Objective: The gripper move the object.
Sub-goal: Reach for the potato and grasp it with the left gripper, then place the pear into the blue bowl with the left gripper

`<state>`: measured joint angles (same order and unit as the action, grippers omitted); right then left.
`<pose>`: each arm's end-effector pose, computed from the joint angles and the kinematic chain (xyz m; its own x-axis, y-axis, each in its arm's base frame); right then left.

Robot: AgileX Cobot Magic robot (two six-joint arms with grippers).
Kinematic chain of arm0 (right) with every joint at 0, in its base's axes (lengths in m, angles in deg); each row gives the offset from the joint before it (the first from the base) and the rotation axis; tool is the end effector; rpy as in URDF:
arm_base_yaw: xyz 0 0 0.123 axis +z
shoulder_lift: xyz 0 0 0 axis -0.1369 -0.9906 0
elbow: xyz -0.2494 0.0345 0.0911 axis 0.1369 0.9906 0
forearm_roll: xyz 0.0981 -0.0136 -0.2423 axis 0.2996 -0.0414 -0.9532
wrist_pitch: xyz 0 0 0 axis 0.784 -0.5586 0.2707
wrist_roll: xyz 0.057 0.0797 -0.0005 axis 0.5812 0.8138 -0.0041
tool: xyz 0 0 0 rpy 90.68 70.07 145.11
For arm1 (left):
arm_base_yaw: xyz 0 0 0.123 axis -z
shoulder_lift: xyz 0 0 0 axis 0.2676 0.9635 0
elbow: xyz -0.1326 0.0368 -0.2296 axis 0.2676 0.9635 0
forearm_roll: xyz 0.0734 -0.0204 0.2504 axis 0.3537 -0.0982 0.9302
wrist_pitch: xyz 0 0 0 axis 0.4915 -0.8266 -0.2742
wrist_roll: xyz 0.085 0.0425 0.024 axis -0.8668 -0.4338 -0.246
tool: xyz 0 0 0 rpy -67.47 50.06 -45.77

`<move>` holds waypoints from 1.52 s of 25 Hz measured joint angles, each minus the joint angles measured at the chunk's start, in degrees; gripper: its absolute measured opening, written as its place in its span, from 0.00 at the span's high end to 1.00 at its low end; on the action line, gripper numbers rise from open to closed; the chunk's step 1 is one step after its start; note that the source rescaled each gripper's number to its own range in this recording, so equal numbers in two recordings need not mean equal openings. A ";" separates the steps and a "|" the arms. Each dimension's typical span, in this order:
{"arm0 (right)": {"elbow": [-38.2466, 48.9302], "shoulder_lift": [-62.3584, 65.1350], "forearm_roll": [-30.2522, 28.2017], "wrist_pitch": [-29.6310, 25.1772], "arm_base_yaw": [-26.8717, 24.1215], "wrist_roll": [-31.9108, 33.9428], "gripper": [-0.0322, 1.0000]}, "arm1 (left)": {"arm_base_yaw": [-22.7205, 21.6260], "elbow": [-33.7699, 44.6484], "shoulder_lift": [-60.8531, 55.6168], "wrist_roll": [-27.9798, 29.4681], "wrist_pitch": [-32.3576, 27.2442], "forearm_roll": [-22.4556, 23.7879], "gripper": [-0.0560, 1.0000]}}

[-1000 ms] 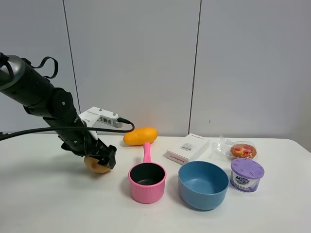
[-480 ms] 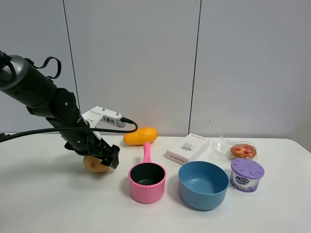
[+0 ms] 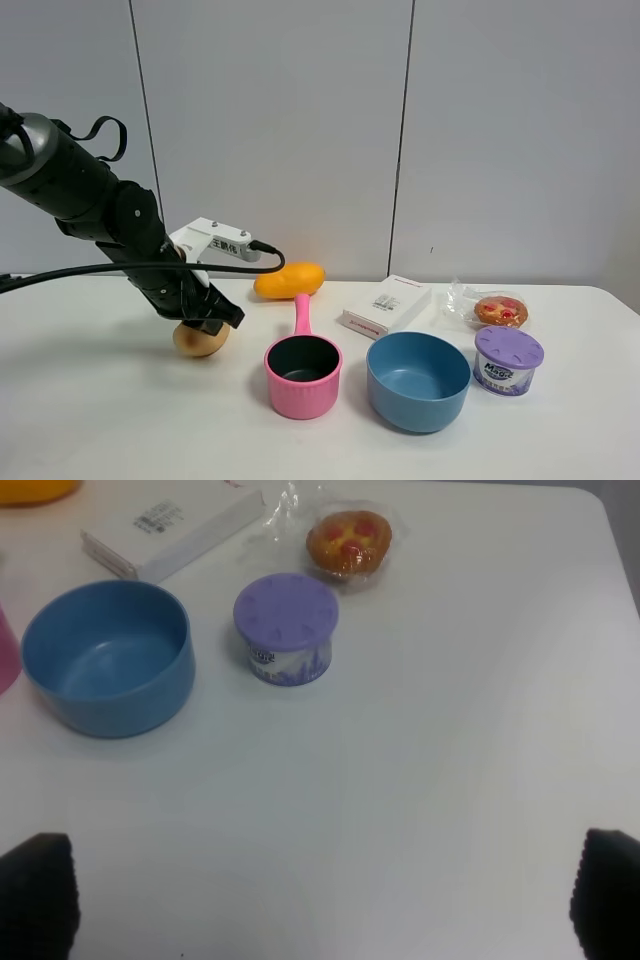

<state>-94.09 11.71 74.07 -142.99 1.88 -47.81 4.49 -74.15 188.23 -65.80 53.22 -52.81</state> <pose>0.0284 0.0128 0.2777 -0.4505 -0.0747 -0.8896 -0.0950 0.9948 -0.0354 0.3996 -0.1467 0.0806 -0.6994 0.3881 -0.6002 0.4389 0.8960 0.0679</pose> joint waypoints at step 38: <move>0.00 0.00 0.00 0.00 0.00 0.00 0.00 | 27.67 -10.25 -14.19 6.11 -6.08 -0.05 0.94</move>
<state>-94.09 11.71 74.07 -142.99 1.88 -47.81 32.17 -84.40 174.03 -59.68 47.14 -52.87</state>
